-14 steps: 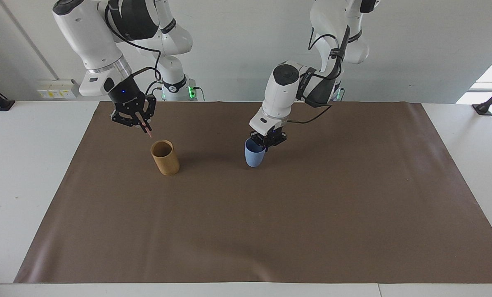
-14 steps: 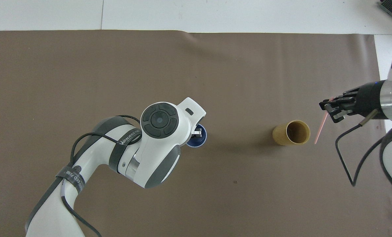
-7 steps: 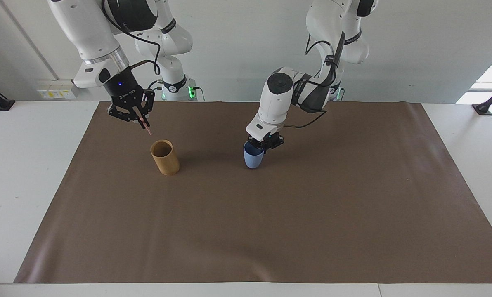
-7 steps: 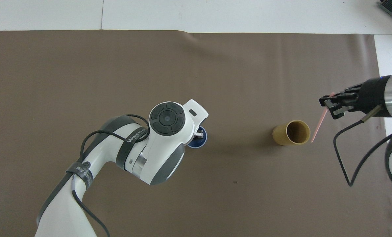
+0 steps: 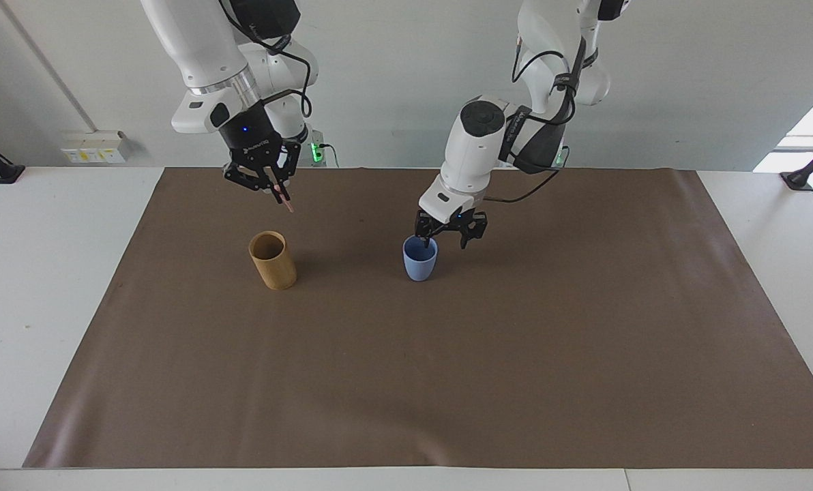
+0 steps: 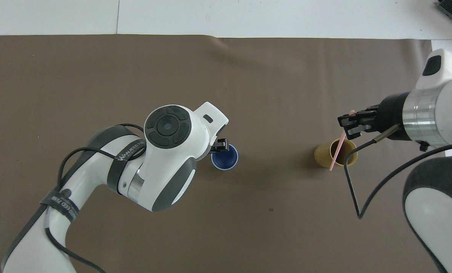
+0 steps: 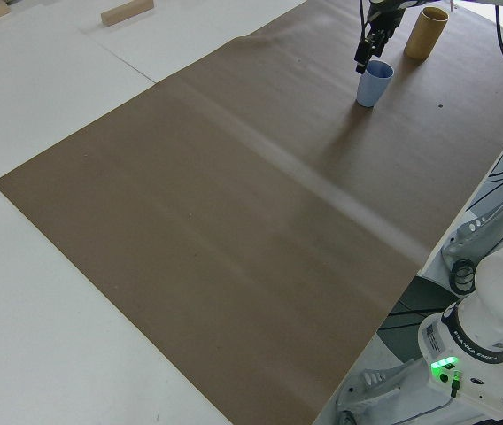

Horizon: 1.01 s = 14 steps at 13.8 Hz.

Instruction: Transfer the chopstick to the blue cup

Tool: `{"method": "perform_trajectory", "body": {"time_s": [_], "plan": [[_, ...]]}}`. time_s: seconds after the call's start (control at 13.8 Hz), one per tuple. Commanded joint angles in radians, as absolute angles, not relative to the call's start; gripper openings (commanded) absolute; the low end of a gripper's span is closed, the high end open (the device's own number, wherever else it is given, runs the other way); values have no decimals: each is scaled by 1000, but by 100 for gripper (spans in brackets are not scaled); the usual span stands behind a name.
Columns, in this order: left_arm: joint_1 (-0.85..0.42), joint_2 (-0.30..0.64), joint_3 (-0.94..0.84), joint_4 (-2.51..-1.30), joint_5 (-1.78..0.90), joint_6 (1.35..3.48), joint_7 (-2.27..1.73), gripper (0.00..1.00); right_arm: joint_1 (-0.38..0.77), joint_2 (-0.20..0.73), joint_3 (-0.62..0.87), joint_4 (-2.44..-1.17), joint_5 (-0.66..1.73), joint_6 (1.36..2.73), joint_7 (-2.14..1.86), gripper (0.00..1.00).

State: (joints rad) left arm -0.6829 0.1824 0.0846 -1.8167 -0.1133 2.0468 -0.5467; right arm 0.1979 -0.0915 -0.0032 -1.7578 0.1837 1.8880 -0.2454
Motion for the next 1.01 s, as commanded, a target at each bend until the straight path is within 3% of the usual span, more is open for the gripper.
{"method": "perform_trajectory", "body": {"time_s": [0.0, 0.22, 0.51, 0.94], "plan": [[-588, 59, 81, -1868, -100, 1961, -433, 100, 242, -75, -2, -1761, 202, 1940, -158, 0], [-517, 6, 84, -1893, -92, 1953, -332, 100, 328, -43, -2, -1761, 192, 2026, -37, 0], [-462, -9, 86, -1841, 11, 1924, -298, 100, 409, 11, -2, -1752, 189, 2169, 96, 0], [-275, -8, 87, -1628, 17, 1700, -37, 100, 546, 167, -2, -1671, 76, 2312, 300, 0]]}}
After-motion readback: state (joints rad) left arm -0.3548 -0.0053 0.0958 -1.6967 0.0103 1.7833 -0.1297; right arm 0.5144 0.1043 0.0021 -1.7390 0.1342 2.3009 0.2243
